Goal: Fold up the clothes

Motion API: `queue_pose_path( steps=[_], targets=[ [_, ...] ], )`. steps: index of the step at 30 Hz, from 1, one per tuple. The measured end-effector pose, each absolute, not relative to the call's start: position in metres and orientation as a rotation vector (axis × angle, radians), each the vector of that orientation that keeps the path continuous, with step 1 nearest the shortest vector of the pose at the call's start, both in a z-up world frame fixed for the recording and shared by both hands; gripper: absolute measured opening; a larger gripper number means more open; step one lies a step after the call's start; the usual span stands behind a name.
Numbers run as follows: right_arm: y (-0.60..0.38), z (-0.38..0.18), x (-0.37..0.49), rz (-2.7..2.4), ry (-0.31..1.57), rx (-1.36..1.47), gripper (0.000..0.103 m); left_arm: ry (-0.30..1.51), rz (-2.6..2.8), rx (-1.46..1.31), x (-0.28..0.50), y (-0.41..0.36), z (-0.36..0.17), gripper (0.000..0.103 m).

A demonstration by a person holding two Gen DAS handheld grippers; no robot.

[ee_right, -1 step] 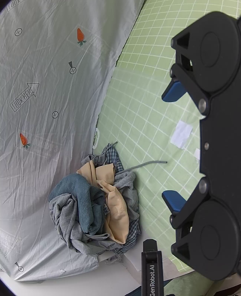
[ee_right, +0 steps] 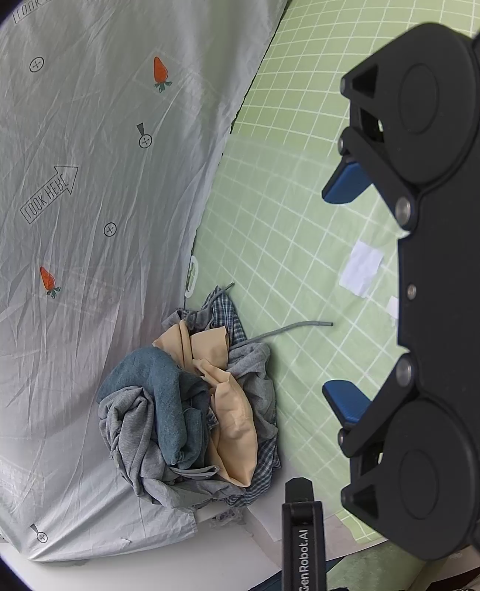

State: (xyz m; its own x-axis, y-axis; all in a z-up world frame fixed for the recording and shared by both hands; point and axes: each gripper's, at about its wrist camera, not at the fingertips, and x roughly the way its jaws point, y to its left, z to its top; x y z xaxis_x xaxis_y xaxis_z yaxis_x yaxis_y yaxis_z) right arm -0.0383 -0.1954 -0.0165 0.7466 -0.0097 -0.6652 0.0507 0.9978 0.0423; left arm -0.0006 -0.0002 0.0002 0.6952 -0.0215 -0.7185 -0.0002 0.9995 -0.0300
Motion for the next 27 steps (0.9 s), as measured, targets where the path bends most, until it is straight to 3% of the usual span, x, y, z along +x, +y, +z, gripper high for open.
queue_pose_path(
  steps=[27],
  targets=[
    [-0.199,-0.014,-0.05,-0.022,0.724,0.064,0.103,0.803,-0.011,-0.011,-0.011,-0.001,0.004,0.103]
  ],
)
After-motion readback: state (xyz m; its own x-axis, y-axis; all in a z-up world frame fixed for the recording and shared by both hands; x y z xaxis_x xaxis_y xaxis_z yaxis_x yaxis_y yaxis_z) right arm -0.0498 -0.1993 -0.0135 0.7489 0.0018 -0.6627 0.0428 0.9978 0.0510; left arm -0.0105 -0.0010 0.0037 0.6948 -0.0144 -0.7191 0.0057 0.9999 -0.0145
